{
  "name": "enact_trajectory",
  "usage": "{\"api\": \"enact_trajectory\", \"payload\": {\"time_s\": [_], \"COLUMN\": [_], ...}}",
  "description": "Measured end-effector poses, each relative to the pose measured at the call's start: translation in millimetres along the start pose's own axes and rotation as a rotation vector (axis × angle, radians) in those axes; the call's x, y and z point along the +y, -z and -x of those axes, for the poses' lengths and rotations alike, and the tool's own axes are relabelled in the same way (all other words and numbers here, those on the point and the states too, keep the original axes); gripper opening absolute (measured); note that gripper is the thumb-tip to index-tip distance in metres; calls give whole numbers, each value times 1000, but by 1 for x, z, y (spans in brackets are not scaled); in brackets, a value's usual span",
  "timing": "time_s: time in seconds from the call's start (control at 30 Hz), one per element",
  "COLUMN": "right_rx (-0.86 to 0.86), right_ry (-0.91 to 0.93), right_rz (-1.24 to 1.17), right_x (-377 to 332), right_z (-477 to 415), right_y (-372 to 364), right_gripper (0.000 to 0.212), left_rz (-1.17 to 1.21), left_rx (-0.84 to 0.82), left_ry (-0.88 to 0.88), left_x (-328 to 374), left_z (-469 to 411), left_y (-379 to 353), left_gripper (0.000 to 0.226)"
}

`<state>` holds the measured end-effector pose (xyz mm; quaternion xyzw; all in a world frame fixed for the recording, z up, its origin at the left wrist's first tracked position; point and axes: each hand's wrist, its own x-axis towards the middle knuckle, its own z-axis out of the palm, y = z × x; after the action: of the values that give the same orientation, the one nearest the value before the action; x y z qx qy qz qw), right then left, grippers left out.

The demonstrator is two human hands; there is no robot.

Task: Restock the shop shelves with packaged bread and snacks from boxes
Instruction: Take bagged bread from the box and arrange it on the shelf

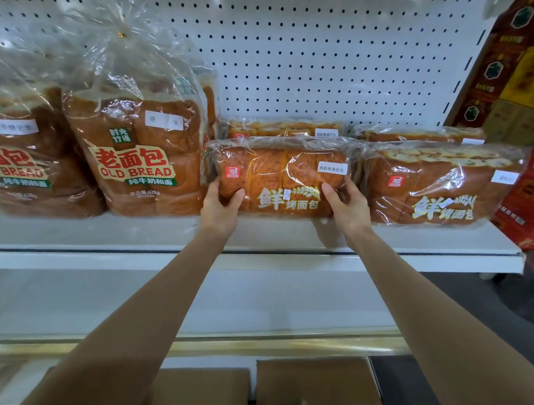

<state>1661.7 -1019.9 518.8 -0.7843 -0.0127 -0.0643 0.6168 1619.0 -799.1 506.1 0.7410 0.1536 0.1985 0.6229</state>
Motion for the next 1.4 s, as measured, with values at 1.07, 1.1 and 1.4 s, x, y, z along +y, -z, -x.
{"api": "enact_trajectory", "payload": {"time_s": [1.07, 1.1, 1.4], "right_rx": [-131, -141, -238], "right_ry": [134, 116, -98], "right_rz": [-52, -53, 3], "right_x": [-53, -46, 63], "right_z": [171, 174, 191], "right_y": [198, 201, 187], "right_gripper": [49, 48, 40], "left_rz": [7, -9, -100], "left_rx": [70, 72, 0], "left_ry": [-30, -7, 195], "left_x": [126, 123, 33], "left_z": [279, 287, 314], "left_y": [-66, -69, -100], "left_gripper": [55, 55, 55]}}
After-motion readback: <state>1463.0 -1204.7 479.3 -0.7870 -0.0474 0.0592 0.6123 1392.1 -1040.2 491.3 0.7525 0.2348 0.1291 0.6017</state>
